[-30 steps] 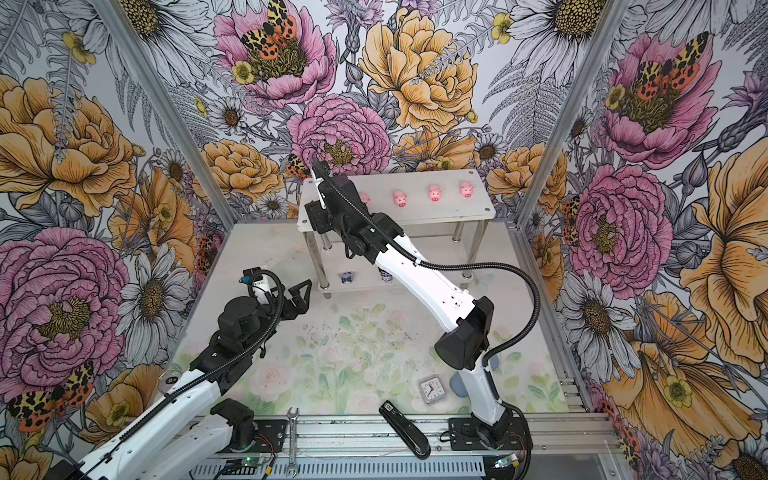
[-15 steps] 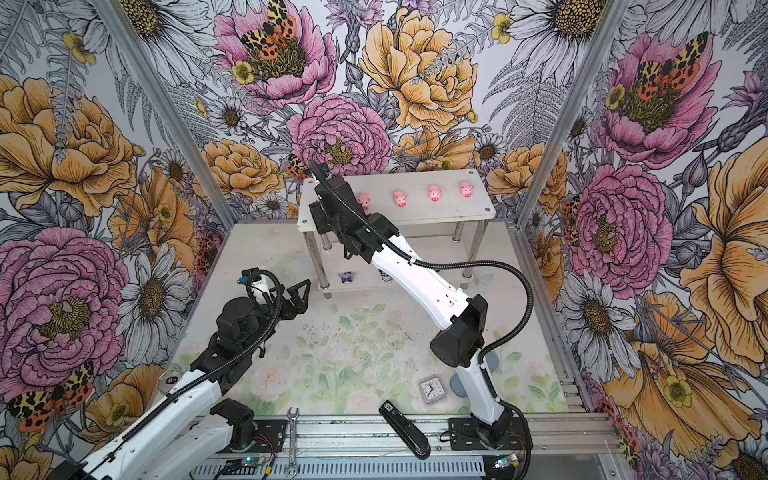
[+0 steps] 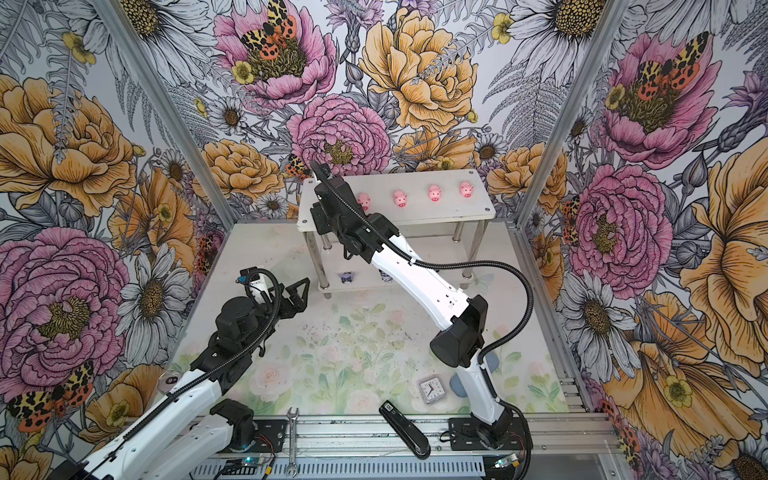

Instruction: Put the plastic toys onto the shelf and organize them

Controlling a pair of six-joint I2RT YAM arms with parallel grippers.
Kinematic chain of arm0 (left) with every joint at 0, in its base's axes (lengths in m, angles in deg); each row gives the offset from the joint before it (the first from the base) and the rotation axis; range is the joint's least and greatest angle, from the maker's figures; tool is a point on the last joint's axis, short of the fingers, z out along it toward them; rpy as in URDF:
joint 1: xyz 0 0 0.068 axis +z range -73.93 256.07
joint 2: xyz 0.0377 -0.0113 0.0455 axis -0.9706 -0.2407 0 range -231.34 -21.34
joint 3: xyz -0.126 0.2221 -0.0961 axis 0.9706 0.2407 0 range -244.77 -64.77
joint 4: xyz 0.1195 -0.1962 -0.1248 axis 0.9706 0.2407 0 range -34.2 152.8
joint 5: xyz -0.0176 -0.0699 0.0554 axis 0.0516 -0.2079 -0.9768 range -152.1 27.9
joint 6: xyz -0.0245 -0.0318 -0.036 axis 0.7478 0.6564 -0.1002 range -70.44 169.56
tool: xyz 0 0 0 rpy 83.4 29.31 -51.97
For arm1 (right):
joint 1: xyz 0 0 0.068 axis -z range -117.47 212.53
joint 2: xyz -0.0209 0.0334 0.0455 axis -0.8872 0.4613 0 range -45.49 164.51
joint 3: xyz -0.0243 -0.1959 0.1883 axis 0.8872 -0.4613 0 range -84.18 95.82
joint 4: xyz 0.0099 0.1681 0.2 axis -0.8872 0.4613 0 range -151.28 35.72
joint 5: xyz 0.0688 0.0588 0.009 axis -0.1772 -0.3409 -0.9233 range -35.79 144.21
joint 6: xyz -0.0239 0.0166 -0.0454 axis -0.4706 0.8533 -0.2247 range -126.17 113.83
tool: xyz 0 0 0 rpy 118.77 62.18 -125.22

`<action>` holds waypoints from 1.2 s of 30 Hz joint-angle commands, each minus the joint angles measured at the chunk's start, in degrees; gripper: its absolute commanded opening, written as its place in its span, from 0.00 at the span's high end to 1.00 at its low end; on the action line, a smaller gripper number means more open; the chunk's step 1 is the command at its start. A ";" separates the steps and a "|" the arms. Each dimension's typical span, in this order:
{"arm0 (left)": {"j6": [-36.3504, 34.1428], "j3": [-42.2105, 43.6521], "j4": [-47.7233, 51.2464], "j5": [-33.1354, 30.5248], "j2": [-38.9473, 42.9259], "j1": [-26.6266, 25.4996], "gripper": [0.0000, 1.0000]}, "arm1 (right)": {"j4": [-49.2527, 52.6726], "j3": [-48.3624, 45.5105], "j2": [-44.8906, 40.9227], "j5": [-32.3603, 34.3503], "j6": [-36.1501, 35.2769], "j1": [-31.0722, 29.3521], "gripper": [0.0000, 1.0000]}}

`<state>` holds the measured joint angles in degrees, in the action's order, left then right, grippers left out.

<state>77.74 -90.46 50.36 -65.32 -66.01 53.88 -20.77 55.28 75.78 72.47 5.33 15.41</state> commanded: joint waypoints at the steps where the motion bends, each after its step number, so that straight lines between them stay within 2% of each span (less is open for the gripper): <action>1: 0.54 0.91 -1.03 1.10 0.72 0.58 0.01 | 1.27 1.52 0.55 0.54 1.10 -0.78 0.65; 9: 0.64 1.08 -1.03 0.95 1.16 0.62 0.01 | 2.94 1.51 -0.76 2.13 2.33 -2.10 0.70; 28: 0.71 1.26 -1.07 0.94 1.42 0.70 0.01 | 5.19 1.56 -2.56 6.29 4.47 -4.13 0.71; 29: 0.71 1.26 -1.14 0.85 1.36 0.71 0.01 | 5.19 1.52 -2.45 6.25 4.40 -4.15 0.70; 36: 0.82 1.26 -1.39 0.97 0.99 0.75 0.01 | 5.19 2.68 -1.77 5.28 4.14 -4.17 0.46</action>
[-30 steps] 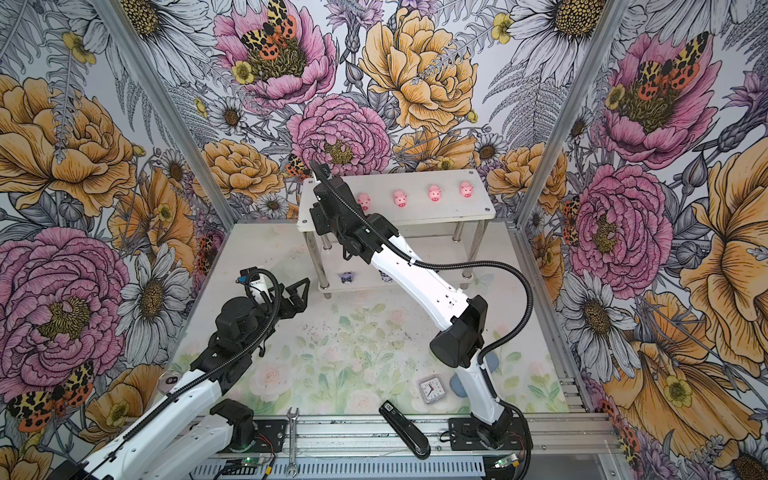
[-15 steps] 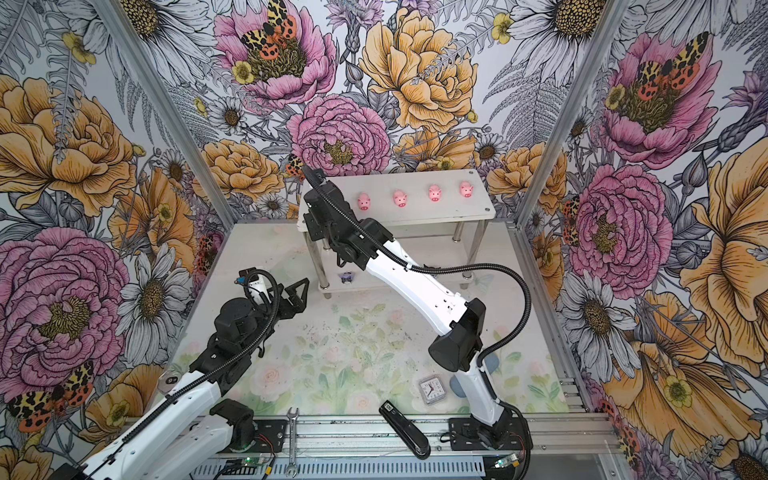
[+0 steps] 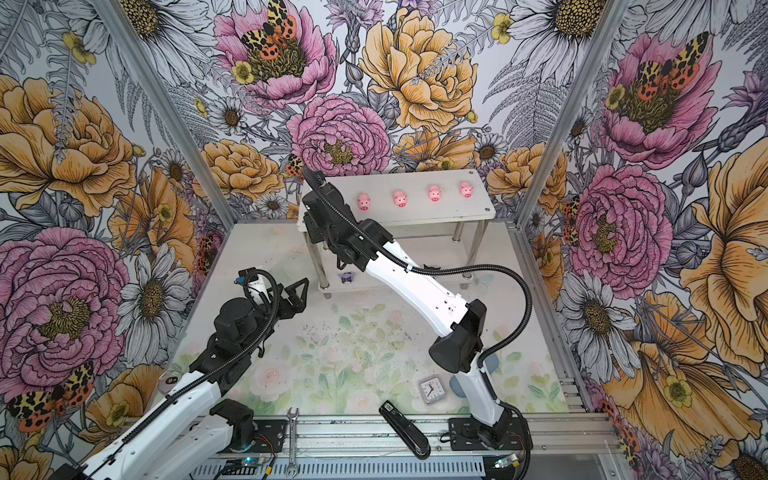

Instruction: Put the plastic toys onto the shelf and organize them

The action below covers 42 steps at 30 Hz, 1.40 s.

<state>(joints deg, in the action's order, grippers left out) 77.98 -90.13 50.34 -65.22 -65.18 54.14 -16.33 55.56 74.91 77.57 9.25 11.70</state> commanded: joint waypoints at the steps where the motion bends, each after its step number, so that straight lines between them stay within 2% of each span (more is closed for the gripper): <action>1: 0.53 0.93 -1.38 0.83 0.11 0.49 0.01 | 0.75 2.65 -0.88 0.12 0.22 -0.49 0.44; 10: 0.45 1.11 -1.37 0.87 0.22 0.68 0.01 | 0.93 5.19 -2.68 1.27 -1.27 -0.41 0.39; 20: 0.67 1.28 -1.51 1.18 0.33 0.93 0.01 | 3.15 3.85 -6.68 11.08 -5.65 1.88 0.37; 31: 0.64 1.20 -1.73 1.18 -0.36 1.10 0.01 | 6.29 0.13 -6.11 4.62 -0.66 9.62 0.27; 42: 0.92 1.28 -2.54 1.75 -1.51 1.86 0.01 | 6.39 1.23 -3.24 -2.45 1.45 11.82 0.25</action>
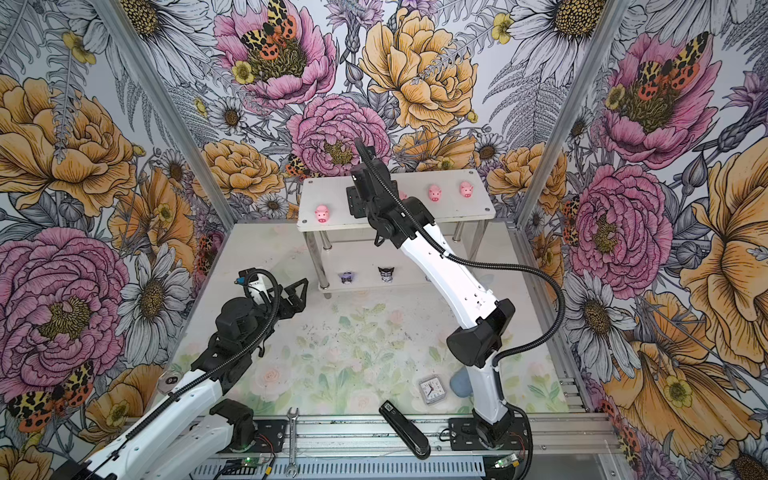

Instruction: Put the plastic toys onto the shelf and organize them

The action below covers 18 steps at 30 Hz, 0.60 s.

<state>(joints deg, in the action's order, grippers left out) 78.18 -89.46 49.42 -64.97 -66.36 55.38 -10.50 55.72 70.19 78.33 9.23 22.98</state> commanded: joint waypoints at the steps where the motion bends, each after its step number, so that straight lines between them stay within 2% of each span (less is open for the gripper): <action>1: 0.71 0.61 -1.71 1.62 -0.42 0.63 0.01 | 0.63 1.37 1.80 -3.66 1.64 0.70 0.26; 6: 0.82 0.68 -1.93 1.81 -0.77 1.04 0.01 | 1.02 2.67 3.34 -4.52 2.09 1.22 0.26; 18: 1.15 0.78 -2.77 2.54 -1.74 1.58 0.01 | 1.31 3.06 4.42 -6.87 3.38 2.11 0.54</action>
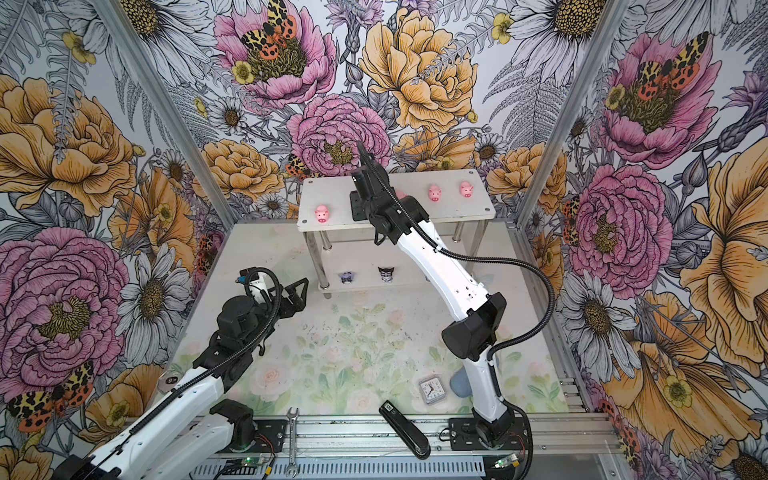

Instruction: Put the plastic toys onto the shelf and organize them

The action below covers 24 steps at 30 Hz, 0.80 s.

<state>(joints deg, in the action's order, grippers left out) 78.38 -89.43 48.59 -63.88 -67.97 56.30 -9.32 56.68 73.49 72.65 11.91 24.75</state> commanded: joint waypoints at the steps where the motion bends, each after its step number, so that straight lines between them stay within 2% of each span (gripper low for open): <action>1: 0.97 0.72 -2.01 1.52 -0.10 0.69 0.01 | 0.23 2.06 1.07 -1.41 0.82 0.34 0.57; 8: 1.22 0.76 -2.27 1.80 -0.30 0.79 0.01 | 1.47 1.62 -0.03 -1.87 1.74 -0.15 0.69; 24: 1.59 1.07 -2.04 2.01 0.22 0.78 0.01 | 1.82 -4.83 -5.13 3.07 5.07 -3.13 0.71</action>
<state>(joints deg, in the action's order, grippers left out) 79.69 -89.37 47.79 -62.83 -68.08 56.50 -9.25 52.96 70.78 74.31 15.41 22.28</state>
